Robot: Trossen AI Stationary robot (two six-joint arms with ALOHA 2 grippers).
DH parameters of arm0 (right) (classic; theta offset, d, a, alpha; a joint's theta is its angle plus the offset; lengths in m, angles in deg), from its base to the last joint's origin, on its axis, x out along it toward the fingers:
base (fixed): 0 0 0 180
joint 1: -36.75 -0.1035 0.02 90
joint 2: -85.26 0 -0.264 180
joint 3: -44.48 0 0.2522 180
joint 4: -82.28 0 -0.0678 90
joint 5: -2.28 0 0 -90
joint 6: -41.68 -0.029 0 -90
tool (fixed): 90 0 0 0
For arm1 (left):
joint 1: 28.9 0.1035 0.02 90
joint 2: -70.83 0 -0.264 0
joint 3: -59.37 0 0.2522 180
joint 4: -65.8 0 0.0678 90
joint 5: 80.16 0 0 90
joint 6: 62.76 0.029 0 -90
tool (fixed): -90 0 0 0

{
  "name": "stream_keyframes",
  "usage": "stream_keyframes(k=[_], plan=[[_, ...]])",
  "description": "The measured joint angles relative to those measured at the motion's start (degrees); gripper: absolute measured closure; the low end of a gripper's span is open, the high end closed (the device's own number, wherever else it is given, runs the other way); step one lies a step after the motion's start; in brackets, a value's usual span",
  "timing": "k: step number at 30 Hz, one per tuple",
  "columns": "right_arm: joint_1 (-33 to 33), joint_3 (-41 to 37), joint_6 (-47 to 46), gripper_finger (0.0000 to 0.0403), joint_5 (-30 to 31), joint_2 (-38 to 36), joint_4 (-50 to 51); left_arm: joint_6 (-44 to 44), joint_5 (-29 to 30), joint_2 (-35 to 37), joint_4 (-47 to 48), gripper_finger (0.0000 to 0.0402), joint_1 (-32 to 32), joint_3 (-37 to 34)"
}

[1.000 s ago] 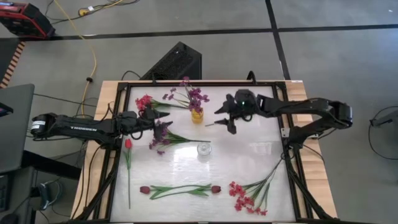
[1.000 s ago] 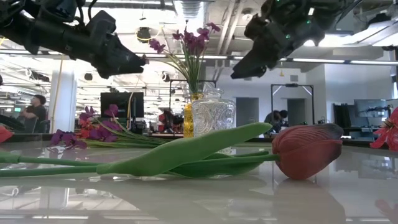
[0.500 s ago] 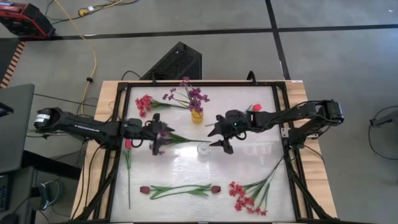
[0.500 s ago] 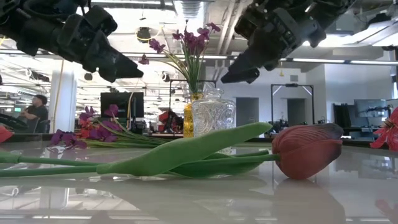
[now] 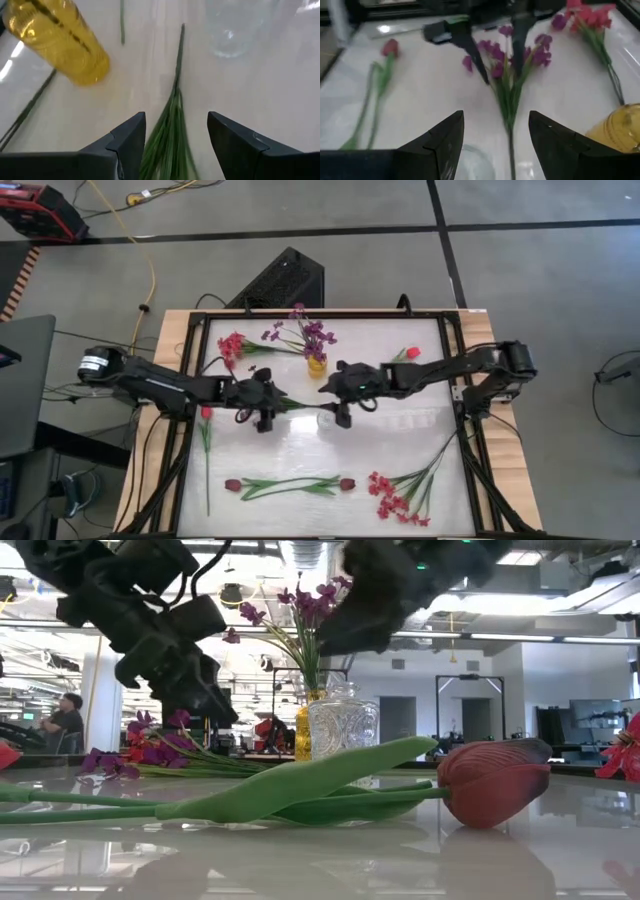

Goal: Sort flowers into vase by color
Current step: Put the purple flowers into the yellow vase

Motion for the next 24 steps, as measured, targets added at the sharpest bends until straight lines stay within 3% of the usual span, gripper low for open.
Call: stream_keyframes(k=[10, 14, 24], plan=[[-0.37, 25.15, -1.51, 0.0155, 0.52, 20.45, 17.27, -2.14, 4.33, 11.89, 7.34, 0.0198, -0.09, -3.51], [-0.3, 32.45, -1.63, 0.0155, 4.49, 27.0, 22.25, -2.7, 5.01, 16.17, 6.54, 0.0198, -0.3, -6.2], [0.69, 39.66, -3.64, 0.0155, 5.85, 36.31, 28.81, -1.04, 4.89, 19.4, 4.8, 0.0198, -0.44, -6.83]])
